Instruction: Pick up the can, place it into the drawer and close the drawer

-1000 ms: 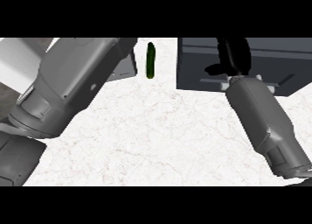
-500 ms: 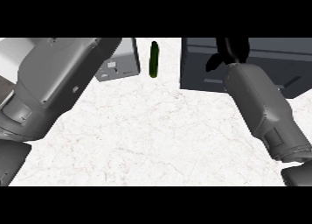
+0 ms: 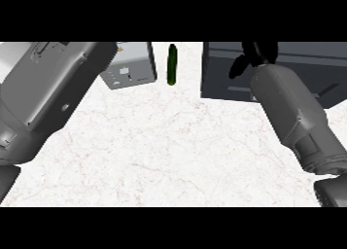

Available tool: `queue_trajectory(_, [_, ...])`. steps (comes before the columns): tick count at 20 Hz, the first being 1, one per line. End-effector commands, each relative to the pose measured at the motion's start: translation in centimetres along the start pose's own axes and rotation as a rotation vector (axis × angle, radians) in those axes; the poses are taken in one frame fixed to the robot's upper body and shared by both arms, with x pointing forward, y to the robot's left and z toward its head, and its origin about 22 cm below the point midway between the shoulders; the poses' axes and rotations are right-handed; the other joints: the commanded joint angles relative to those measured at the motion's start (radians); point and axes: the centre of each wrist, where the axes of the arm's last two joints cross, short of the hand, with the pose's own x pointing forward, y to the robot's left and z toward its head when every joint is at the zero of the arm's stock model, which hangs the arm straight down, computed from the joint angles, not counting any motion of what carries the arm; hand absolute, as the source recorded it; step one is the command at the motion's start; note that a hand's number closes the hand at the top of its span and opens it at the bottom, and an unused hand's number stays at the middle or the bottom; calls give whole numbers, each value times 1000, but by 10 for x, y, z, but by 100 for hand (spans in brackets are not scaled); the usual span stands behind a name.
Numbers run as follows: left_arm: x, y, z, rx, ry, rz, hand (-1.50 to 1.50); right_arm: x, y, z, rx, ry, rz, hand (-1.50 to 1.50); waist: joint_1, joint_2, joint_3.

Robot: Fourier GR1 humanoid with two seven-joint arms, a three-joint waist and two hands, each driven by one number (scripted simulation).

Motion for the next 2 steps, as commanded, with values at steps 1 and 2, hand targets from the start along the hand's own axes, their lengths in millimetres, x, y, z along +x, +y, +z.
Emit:
queue_trajectory(1, [0,8,7,-11,-3,-5,-150,31,-19,-26,-135,18,-124,-150,28,-22,-8])
queue_trajectory(2, [-6,1,9,-25,0,6,-150,40,-32,-39,-141,3,-131,-150,27,-16,-9])
